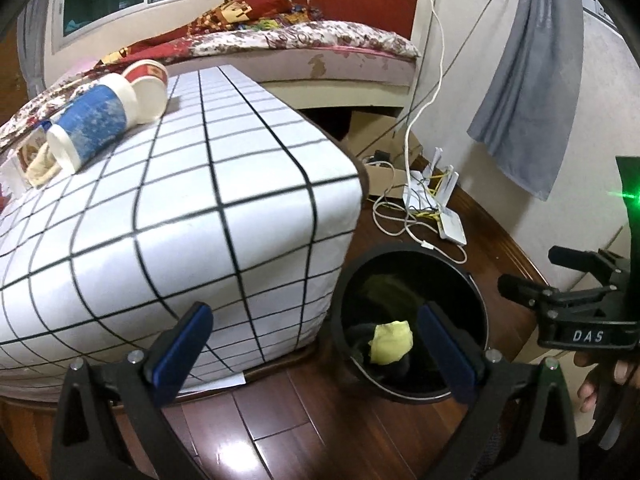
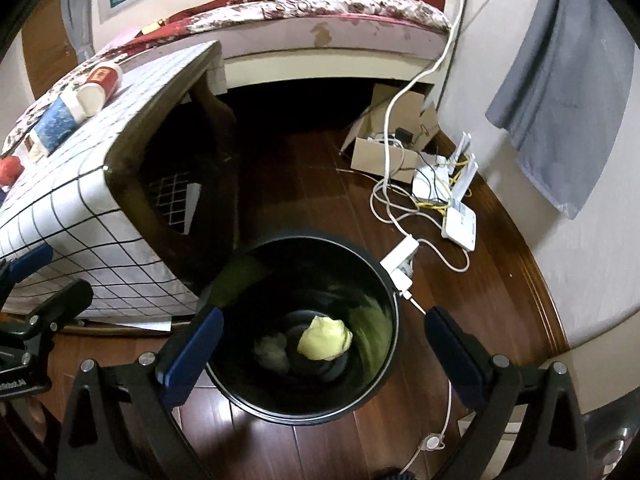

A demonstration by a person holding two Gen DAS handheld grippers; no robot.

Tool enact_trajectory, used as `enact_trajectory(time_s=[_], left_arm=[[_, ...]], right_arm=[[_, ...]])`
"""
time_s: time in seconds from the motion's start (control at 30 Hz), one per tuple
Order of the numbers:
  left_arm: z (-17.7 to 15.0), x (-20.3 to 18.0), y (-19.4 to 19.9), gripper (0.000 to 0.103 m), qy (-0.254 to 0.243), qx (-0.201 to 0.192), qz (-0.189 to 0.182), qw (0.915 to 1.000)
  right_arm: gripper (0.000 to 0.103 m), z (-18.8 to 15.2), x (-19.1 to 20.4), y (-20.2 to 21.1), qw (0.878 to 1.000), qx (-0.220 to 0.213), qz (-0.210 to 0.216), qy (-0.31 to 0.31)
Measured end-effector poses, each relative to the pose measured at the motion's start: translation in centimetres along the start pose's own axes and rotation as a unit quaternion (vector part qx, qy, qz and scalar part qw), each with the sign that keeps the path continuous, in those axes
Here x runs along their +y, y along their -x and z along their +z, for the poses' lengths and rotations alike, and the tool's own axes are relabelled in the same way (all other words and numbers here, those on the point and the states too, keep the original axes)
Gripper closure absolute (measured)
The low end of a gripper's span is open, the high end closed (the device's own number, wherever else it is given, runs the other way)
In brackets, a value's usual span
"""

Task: Collect trash
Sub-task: 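Move the right gripper back toward the table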

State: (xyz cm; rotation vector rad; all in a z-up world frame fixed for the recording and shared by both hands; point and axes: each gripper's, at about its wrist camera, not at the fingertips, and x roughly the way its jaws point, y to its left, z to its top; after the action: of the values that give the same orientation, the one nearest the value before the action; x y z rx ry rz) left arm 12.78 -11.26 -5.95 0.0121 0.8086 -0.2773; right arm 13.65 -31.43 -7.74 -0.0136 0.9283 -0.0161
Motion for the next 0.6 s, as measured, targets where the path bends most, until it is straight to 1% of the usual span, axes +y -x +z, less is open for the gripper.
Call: enact_trajectory(time_s=[0.17,0.33,0.5,0.6], left_arm=[[0.5,0.8,1.1,0.001,0.003,-0.012,0.011,0.9999],[1.0,2.4,2.3,0.001,0.012,-0.025,0.027,0.9992],[1.4,4.6,4.1,0.001,0.028,-0.043,0.048,0.9975],[1.5,6.1,5.0,0.001,0.034,-0.054,0.066,0.9958]], right_arm=[[0.001,0.7,1.0,0.6,1.0,-0.013,0.004,0.009],[0.001,2.0,2.4,1.4,0.999,-0.031,0.013,0.016],[0.001,3.5,5.0,2.3,0.998,-0.058,0.019,0.033],[0.001,4.4,7.0,2.7,0.996,-0.073,0.032,0.042]])
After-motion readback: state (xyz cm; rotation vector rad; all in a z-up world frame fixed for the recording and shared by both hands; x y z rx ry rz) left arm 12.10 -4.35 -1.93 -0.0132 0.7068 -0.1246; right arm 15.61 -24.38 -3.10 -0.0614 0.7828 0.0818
